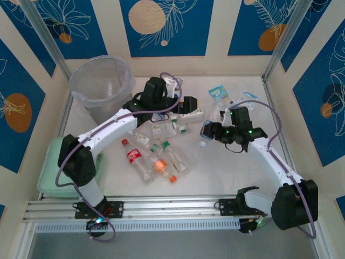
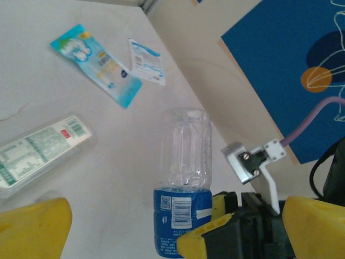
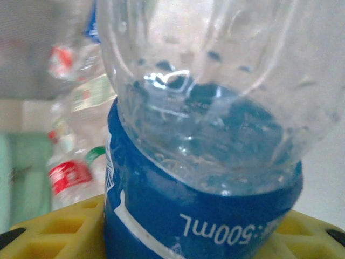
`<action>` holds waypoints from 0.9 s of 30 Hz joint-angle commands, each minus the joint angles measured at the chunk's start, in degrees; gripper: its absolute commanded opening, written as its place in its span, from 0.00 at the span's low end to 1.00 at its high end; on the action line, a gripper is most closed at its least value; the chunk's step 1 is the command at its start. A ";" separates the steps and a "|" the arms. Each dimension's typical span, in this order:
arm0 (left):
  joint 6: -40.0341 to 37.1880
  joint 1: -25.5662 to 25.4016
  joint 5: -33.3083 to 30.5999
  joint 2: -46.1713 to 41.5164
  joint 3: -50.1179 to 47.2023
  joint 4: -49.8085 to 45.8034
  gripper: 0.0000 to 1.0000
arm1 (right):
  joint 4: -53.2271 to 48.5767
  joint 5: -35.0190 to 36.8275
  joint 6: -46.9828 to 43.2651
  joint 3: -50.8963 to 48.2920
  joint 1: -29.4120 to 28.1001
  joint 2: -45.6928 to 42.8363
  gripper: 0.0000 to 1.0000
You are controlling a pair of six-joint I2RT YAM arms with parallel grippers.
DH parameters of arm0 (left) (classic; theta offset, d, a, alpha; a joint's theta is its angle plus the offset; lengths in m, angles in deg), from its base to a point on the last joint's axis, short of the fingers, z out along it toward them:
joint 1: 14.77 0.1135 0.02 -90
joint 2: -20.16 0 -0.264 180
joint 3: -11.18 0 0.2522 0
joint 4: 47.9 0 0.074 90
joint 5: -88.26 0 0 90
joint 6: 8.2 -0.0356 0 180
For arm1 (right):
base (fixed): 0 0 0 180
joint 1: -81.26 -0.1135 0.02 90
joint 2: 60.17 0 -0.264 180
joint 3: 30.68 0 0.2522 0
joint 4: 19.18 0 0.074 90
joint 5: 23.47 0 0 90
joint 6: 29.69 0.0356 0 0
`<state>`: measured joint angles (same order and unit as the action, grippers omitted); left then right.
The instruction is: Put the plastic bottles in the bin
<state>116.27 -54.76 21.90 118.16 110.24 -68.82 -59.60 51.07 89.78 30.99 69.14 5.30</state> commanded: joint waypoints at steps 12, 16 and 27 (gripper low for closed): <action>1.67 -1.37 7.21 2.08 -0.34 9.15 0.70 | 7.91 -16.19 -9.27 8.61 -5.67 2.83 0.50; 3.37 -1.35 7.10 2.51 -1.05 10.17 0.54 | 9.65 -14.55 -8.74 8.28 -6.42 4.04 0.50; 0.93 -0.89 4.19 1.59 0.12 4.85 0.45 | 7.97 -13.43 -9.09 9.49 -5.93 5.66 0.86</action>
<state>117.48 -55.28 25.20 120.10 109.37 -62.99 -51.36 37.87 81.61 38.48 63.31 10.72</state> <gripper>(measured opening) 0.458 0.831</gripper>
